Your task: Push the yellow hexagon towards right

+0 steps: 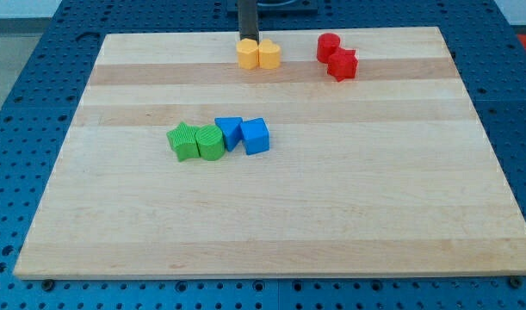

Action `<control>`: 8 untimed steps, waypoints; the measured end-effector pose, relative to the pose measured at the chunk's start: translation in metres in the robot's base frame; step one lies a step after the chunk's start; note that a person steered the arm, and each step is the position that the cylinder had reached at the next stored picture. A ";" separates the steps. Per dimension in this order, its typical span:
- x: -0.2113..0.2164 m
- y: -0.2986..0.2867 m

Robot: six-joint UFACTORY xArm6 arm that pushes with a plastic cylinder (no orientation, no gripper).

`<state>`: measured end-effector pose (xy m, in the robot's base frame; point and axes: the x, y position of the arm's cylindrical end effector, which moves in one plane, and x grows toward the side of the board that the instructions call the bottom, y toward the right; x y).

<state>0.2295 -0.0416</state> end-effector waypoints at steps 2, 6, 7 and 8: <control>0.050 0.001; 0.086 -0.058; 0.099 -0.025; 0.108 0.020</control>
<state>0.3372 -0.0214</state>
